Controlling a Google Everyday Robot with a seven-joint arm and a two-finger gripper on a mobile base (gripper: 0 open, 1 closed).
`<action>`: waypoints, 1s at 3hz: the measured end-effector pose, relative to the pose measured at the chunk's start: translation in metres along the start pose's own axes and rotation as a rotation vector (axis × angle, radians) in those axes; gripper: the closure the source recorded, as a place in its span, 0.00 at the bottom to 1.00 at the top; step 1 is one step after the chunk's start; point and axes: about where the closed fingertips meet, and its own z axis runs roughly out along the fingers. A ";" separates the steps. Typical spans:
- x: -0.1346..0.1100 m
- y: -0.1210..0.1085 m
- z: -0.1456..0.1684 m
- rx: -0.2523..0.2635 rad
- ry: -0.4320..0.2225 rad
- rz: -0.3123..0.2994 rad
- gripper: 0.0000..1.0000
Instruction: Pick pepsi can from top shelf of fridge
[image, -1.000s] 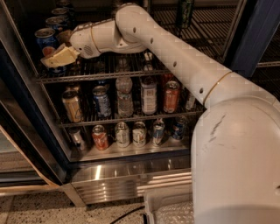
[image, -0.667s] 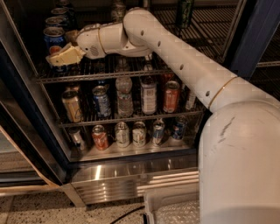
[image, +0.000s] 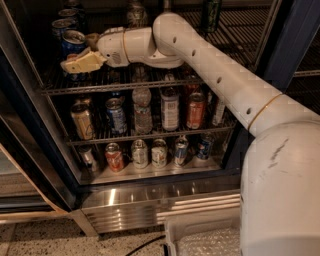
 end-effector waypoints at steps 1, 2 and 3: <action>-0.022 -0.002 -0.010 0.008 -0.004 -0.037 1.00; -0.051 -0.005 -0.021 -0.001 -0.013 -0.091 1.00; -0.050 -0.003 -0.033 0.006 -0.009 -0.087 1.00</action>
Offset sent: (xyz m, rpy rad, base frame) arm -0.0090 -0.0326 0.0894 0.0116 -0.1589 0.0236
